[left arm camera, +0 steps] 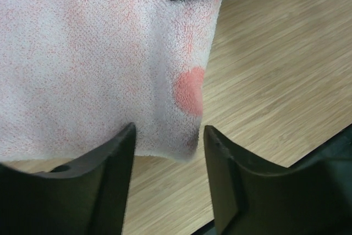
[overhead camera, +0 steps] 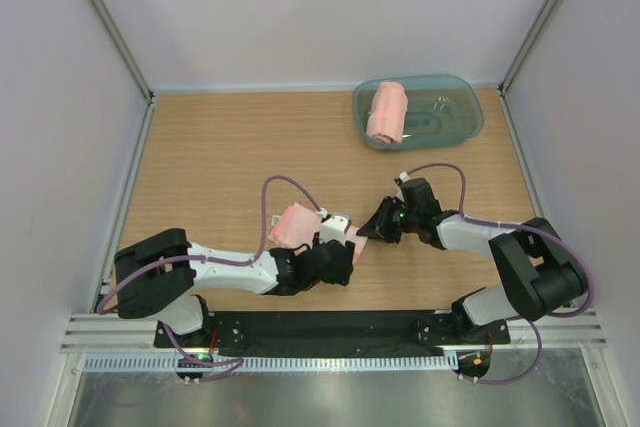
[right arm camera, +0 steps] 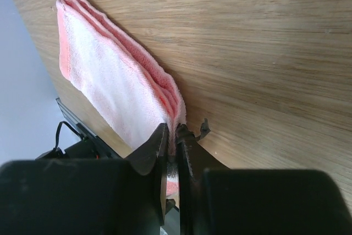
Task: Roll the towels
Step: Roll the towel
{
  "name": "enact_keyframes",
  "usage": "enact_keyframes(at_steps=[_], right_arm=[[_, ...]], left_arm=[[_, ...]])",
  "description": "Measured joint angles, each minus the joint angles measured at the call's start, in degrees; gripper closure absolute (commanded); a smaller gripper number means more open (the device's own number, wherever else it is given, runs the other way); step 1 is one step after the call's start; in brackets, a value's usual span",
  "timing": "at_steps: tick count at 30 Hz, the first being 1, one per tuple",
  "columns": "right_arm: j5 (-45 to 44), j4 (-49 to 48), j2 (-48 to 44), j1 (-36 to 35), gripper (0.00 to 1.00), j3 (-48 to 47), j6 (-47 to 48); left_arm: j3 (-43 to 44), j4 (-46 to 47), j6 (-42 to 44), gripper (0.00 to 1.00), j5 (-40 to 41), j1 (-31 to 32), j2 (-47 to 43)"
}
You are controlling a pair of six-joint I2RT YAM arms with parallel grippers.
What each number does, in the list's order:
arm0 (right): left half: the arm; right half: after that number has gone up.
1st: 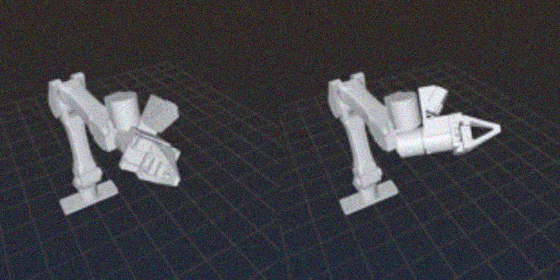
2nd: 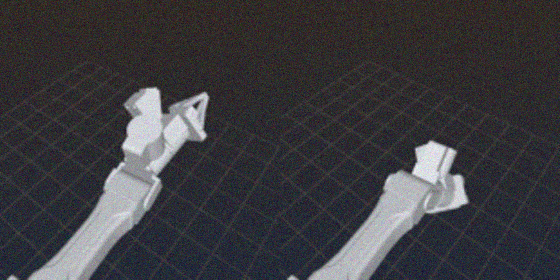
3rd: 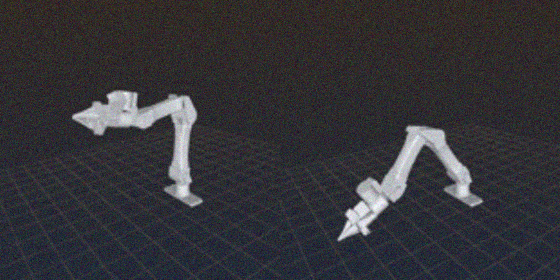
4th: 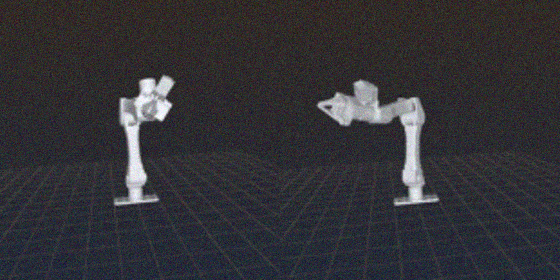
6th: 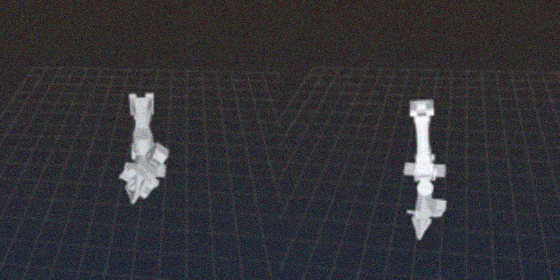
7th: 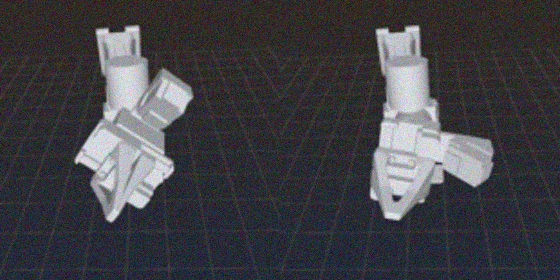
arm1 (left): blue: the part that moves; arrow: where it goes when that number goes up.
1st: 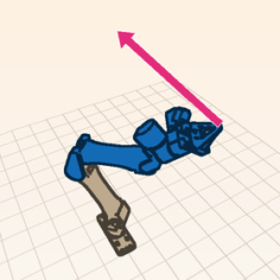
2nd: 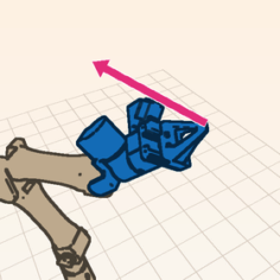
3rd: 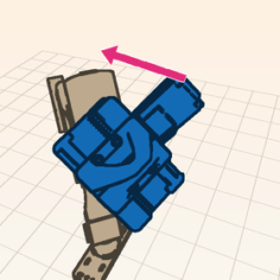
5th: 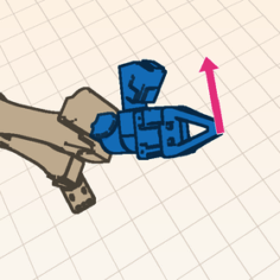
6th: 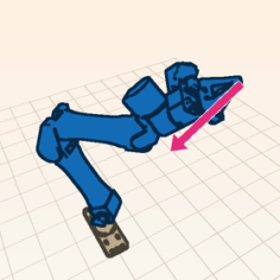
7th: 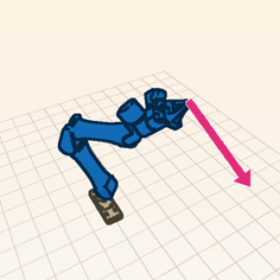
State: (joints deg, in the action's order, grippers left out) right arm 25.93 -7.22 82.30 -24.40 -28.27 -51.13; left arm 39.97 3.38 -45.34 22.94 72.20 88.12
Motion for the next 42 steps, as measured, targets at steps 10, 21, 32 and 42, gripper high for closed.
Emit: enact_keyframes(at_steps=[10,21,32,42], right_arm=[[-0.20,5.97,-0.26,-0.02,0.93,-1.73,0.46],[0.74,16.13,-0.17,-0.02,0.93,-9.46,1.90],[2.51,18.51,-0.17,-0.02,0.94,-9.77,1.92],[2.60,20.81,-0.13,0.20,0.81,-10.19,4.28]], left_arm=[[12.61,-14.58,3.37,0.31,10.40,6.64,4.13],[22.99,-25.33,7.10,0.36,20.26,12.00,16.00],[19.39,-22.29,6.73,0.74,21.31,12.00,17.35],[14.38,-19.21,6.43,1.00,21.44,11.76,13.09]])
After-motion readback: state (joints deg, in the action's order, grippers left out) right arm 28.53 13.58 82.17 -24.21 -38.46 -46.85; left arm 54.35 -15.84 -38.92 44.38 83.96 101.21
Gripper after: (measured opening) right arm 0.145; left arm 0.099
